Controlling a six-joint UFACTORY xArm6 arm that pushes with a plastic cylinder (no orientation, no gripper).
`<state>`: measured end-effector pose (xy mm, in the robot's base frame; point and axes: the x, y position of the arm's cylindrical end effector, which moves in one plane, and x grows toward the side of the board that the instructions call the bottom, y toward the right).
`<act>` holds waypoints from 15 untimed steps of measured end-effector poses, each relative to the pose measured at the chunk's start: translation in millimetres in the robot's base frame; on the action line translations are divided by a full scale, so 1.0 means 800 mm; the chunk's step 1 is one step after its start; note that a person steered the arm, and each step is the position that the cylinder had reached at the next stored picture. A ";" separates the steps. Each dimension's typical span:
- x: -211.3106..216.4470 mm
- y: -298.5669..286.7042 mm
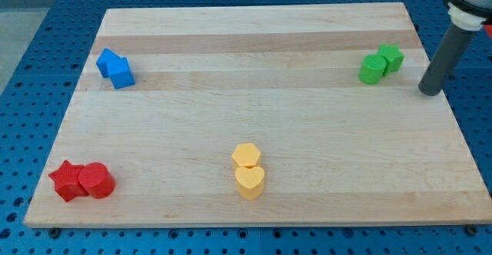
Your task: Separate the green star and the green circle
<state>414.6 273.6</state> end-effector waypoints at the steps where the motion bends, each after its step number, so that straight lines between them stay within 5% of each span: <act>1: -0.044 -0.004; 9: -0.090 -0.040; 15: -0.039 -0.127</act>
<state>383.3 171.8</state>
